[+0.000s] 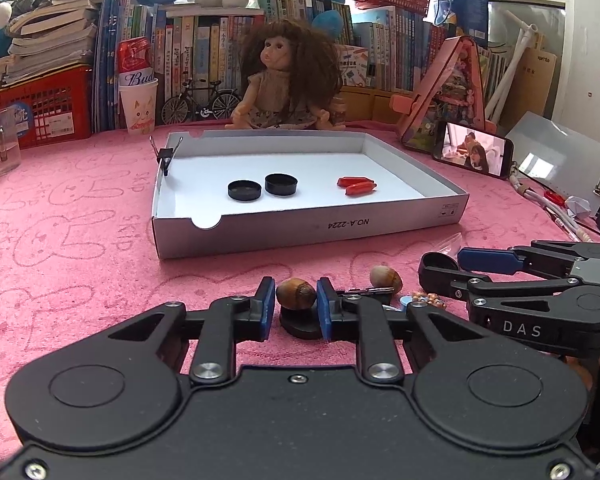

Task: Organize rigid objects
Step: 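Grasp the black lid under the acorn toy with the left gripper while the right gripper approaches a black cap, then close the right gripper on the black cap while the left gripper lifts the lid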

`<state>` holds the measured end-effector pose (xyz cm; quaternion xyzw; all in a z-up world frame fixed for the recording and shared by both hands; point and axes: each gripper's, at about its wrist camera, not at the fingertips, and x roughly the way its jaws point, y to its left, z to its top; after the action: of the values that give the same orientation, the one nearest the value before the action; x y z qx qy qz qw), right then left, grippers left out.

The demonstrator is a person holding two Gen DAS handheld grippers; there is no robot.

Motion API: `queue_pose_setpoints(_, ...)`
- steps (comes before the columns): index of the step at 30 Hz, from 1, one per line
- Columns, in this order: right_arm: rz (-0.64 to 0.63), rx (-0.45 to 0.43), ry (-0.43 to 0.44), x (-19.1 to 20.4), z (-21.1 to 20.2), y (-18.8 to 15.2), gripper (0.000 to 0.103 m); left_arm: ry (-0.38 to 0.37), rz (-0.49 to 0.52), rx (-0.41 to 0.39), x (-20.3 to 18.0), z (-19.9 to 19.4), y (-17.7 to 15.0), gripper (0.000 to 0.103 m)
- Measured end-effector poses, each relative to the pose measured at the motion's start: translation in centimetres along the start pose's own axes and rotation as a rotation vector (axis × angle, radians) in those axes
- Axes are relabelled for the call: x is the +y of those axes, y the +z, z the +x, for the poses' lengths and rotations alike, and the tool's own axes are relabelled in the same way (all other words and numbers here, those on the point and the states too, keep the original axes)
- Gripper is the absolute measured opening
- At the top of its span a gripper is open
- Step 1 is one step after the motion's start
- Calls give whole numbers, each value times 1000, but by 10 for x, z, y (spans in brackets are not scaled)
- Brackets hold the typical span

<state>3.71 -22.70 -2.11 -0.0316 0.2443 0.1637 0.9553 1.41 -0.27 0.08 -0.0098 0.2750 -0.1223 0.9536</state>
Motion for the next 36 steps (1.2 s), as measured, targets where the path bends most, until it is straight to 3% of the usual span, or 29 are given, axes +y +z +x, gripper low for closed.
queue_pose_setpoints(3,-4,1,8,1,1,1,64,-4,-2,2,0,3,0,21)
queue_pose_setpoints(5,-7,1,14,2,1,1,59,-4,-3,1,0,4,0,21)
queue_pose_setpoints(7,-5,0,19,3,1,1,40,4,-10,-6,0,4,0,20)
queue_pose_setpoints(8,-8,-3,16,4,1,1,38,13,-16,-13,0,3,0,20)
queue_pose_setpoints(19,-23,-86,11,9,-13,21,37,40,-26,-70,4,-4,21,19)
queue_pose_setpoints(36,52,-94,-121,-22,15,63,37,77,-81,-103,30,29,77,19)
